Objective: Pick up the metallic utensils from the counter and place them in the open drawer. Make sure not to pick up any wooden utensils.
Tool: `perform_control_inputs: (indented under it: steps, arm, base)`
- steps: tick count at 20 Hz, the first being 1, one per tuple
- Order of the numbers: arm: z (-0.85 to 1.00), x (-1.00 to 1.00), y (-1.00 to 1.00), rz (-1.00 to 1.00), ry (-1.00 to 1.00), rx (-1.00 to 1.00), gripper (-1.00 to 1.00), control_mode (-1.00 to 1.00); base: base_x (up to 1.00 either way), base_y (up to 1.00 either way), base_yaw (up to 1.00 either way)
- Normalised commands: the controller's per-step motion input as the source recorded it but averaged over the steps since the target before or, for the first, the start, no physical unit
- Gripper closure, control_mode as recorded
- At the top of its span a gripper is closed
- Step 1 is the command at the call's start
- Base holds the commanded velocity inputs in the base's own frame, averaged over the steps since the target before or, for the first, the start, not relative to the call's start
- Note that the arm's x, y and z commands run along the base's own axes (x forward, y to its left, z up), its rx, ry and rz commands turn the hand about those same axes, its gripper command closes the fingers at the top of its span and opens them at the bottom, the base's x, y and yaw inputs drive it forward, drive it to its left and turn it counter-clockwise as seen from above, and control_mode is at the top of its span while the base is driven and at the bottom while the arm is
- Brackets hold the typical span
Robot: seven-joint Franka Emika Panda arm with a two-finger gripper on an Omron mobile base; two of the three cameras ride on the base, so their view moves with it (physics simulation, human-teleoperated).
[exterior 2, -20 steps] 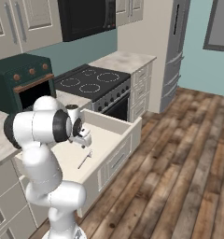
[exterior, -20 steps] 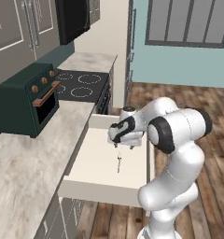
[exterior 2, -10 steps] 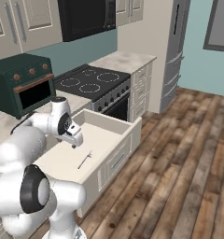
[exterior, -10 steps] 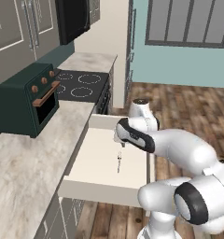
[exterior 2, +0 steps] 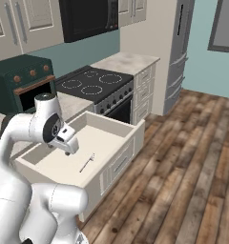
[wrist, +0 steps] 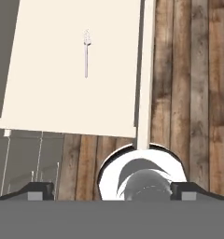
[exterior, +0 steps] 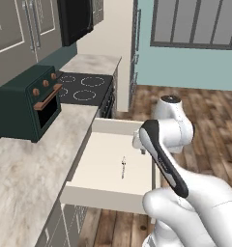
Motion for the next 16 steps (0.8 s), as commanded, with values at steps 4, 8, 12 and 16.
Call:
perform_control_inputs:
  steps: [4,8,12,16]
  arm:
    - [0.10,-0.59,-0.14,0.10,-0.13,0.00,-1.00,-1.00]
    - [0.00,0.00,0.00,0.00,0.00,0.00,-1.00,-1.00]
    - [0.00,0.00,0.00,0.00,0.00,0.00,-1.00,-1.00]
    - [0.00,0.00,0.00,0.00,0.00,0.00,-1.00,-1.00]
  base:
    - [0.00,0.00,0.00]
    - [0.00,0.00,0.00]
    - [0.00,0.00,0.00]
    - [0.00,0.00,0.00]
